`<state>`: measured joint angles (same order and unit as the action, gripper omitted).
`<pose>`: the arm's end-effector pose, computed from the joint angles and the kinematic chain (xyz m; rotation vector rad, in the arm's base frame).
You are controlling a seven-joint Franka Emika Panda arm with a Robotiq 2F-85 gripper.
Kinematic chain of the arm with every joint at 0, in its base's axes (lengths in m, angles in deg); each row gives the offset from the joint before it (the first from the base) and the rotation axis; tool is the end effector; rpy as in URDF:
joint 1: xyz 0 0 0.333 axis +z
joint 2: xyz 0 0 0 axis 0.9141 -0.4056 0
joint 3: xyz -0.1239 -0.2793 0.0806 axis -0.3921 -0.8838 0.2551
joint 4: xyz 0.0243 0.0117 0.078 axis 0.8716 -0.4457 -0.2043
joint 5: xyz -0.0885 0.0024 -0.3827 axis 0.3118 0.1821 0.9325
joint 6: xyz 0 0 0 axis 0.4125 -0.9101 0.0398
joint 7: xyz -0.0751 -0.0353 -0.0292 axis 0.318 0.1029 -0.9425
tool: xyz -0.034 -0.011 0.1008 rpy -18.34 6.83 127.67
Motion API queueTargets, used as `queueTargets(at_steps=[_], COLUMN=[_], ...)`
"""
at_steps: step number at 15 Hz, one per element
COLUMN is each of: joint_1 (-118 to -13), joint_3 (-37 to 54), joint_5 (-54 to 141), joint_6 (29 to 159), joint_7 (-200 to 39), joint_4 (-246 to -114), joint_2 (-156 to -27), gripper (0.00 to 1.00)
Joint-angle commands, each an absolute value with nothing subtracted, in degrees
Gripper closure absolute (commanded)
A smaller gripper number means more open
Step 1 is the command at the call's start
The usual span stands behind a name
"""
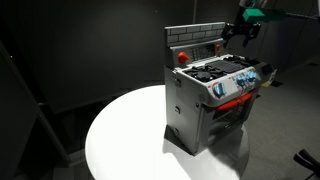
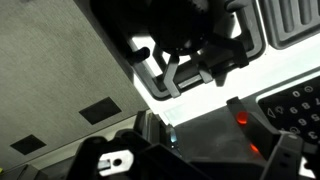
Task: Press the top red button on the right side of the stove
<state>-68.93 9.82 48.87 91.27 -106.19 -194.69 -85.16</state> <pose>0.6243 -0.0590 0.4465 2.9383 -0.8073 0.4187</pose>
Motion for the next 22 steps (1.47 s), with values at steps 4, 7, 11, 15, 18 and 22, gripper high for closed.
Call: queueTargets(at_steps=[4,7,11,15,18,22], joint_1=[-67.3,-66.8,-66.3,-66.1,-66.0,-66.3], joint_3=[8.3,8.3,7.9,7.3,7.5,8.0], joint_5=[47.8,47.7,47.9,48.2,47.7,47.1], joint_6=[91.5,91.5,91.2,91.2,90.2,87.2], joint_7=[-107.1,-107.0,-107.2,-107.5,-106.7,-103.9], joint_4=[-189.6,-188.3,-186.5,-185.2,-186.7,-190.0], joint_2=[-88.9,-90.0,-91.6,-92.8,-91.2,-87.2], gripper=[0.0,0.0,0.0,0.0,0.0,0.0])
